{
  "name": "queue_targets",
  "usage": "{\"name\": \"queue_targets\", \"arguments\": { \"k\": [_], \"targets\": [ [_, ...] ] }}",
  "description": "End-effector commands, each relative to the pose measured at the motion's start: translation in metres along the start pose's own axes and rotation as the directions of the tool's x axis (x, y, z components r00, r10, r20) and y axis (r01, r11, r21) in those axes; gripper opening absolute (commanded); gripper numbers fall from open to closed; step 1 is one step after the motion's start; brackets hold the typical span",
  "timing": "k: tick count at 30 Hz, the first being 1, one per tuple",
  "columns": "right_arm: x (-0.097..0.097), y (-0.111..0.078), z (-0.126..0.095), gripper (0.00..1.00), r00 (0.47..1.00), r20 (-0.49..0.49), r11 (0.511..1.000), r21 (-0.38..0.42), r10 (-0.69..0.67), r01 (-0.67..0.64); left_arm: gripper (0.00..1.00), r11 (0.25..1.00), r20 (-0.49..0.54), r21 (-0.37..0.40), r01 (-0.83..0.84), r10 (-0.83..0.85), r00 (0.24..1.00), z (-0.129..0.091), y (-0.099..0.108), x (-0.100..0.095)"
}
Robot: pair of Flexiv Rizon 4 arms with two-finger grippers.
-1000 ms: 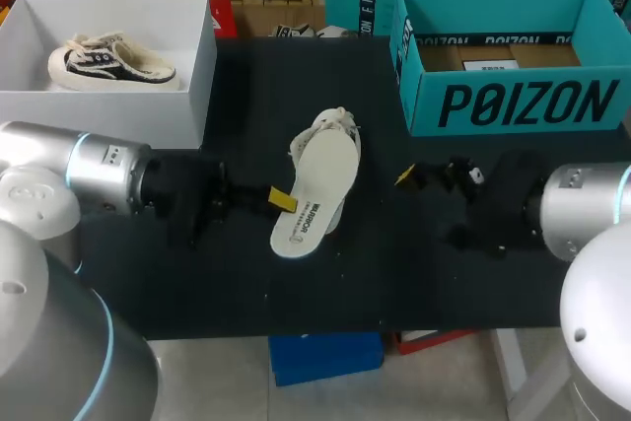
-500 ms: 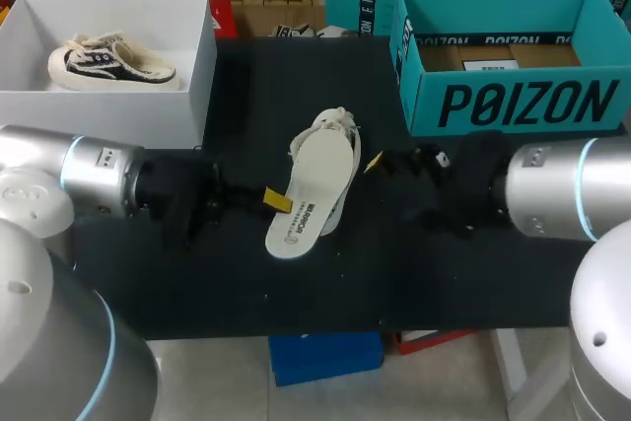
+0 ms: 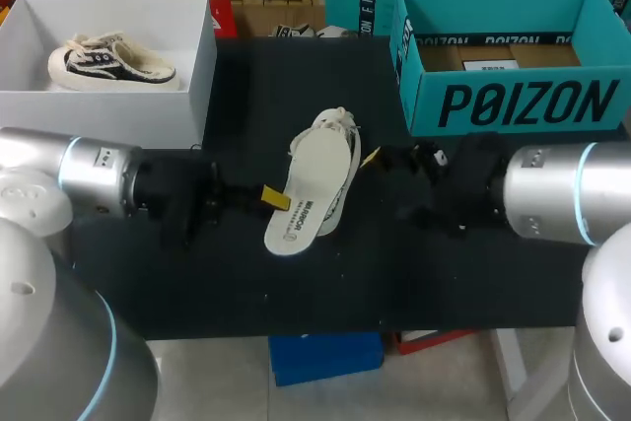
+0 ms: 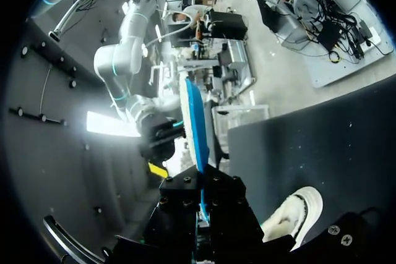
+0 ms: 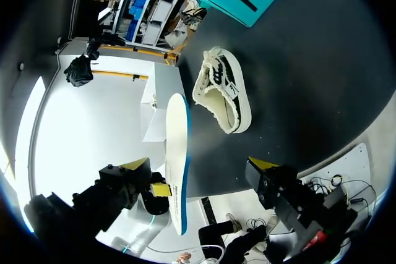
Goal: Take the shoe out of the shoebox, open the shoe tongue, remove and reinsert the insole, then place the shoe into the shoebox
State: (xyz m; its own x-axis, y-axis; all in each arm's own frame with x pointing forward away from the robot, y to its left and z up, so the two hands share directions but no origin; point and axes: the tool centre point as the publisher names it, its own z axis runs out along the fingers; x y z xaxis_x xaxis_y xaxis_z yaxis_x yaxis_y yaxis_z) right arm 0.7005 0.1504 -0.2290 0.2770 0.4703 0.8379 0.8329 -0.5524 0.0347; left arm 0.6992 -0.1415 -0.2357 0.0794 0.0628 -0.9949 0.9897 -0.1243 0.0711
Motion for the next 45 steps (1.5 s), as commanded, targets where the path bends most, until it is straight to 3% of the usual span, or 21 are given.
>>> {"name": "queue_targets", "arguments": {
  "k": [1, 8, 16, 19, 26, 30, 35, 38, 45],
  "targets": [
    [-0.008, 0.004, -0.001, 1.0, 0.644, -0.723, 0.856, 0.476, 0.25, 0.203, 0.0, 1.0, 0.002, -0.008, 0.003, -0.003, 1.0, 0.002, -0.003, 0.002],
    [0.001, 0.017, 0.002, 1.0, 0.742, -0.542, 0.743, 0.663, 0.393, 0.091, 0.0, 1.0, 0.019, -0.011, 0.003, -0.003, 1.0, 0.002, -0.003, 0.0],
    [-0.004, 0.026, 0.012, 1.0, 0.809, -0.305, 0.626, 0.774, 0.502, -0.096, 0.0, 1.0, 0.021, -0.02, 0.006, -0.006, 1.0, -0.003, -0.002, 0.001],
    [-0.006, 0.026, 0.016, 1.0, 0.818, -0.236, 0.586, 0.797, 0.525, -0.147, 0.0, 1.0, 0.022, -0.023, 0.006, -0.005, 1.0, -0.004, -0.001, 0.002],
    [-0.011, 0.034, 0.019, 1.0, 0.782, -0.123, 0.486, 0.838, 0.612, -0.249, 0.0, 1.0, 0.022, -0.031, 0.003, -0.002, 1.0, -0.008, 0.0, 0.002],
    [-0.008, 0.036, 0.016, 1.0, 0.759, -0.129, 0.462, 0.853, 0.638, -0.243, 0.0, 0.999, 0.02, -0.038, 0.005, -0.004, 1.0, -0.01, 0.001, 0.003],
    [0.0, 0.038, 0.009, 1.0, 0.764, -0.169, 0.467, 0.864, 0.622, -0.189, 0.0, 0.999, 0.019, -0.04, 0.004, -0.004, 1.0, -0.01, 0.001, 0.004],
    [0.005, 0.037, 0.005, 1.0, 0.78, -0.18, 0.467, 0.87, 0.6, -0.158, 0.0, 0.999, 0.02, -0.04, 0.004, -0.003, 1.0, -0.01, 0.001, 0.004],
    [0.019, 0.04, -0.004, 1.0, 0.872, -0.113, 0.47, 0.871, 0.476, -0.144, 0.0, 0.999, 0.02, -0.039, 0.004, -0.003, 1.0, -0.009, 0.002, 0.004]
  ]
}}
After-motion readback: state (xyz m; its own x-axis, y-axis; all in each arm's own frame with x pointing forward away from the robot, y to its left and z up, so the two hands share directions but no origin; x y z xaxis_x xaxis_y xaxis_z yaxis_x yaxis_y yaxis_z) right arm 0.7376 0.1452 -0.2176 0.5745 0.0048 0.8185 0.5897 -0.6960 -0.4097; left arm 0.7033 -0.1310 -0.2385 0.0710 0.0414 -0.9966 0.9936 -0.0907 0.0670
